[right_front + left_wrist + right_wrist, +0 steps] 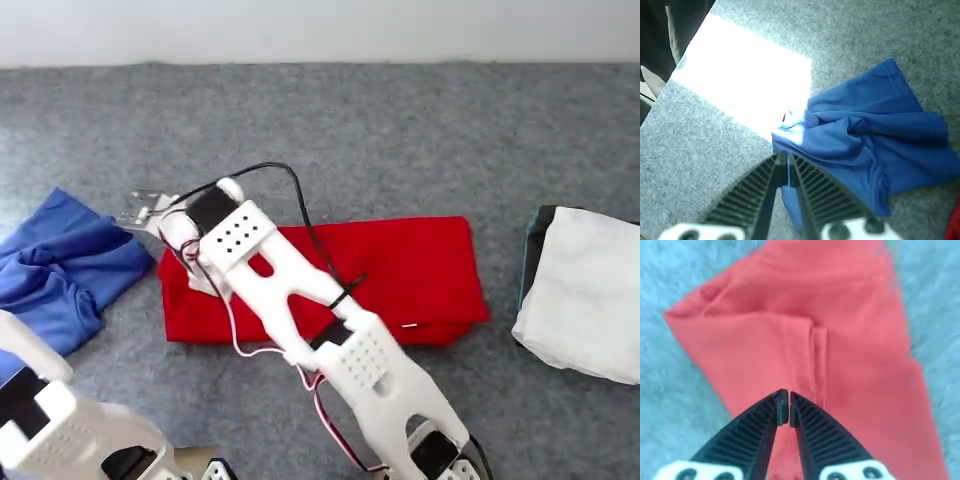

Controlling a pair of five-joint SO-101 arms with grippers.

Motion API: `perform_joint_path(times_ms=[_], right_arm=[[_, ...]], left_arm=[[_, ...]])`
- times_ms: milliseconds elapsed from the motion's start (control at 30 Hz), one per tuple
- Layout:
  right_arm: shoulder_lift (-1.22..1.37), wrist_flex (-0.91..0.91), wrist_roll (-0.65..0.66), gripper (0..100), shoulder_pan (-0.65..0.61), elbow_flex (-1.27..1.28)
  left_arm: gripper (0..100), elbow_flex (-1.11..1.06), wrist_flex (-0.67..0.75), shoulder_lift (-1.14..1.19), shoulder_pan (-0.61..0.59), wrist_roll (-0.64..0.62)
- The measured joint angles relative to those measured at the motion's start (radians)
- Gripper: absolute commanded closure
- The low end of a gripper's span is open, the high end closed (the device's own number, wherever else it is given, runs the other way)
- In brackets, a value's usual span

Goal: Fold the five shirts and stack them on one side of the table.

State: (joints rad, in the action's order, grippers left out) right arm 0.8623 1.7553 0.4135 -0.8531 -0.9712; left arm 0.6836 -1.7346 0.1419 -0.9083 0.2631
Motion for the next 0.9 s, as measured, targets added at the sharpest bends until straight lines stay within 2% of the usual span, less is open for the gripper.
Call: perform_joint_path(times_ms=[267,433,600,767,900], right_arm=[[-0.101,0.0,-0.002,99.0,0.153,0.362],[-0.083,0.0,0.029,99.0,0.198,0.371],[-0.1,0.002,0.029,99.0,0.207,0.27],[-0.226,0.002,-0.003,99.0,0.212,0.273],[-0.365,0.002,-0.012,99.0,0.25,0.397]], left_arm=[[98,0.0,0.0,0.0,0.003,0.0],[98,0.0,0.0,0.0,0.018,0.0],[98,0.0,0.0,0.0,0.021,0.0],[98,0.0,0.0,0.0,0.021,0.0],[98,0.0,0.0,-0.003,0.021,0.0]])
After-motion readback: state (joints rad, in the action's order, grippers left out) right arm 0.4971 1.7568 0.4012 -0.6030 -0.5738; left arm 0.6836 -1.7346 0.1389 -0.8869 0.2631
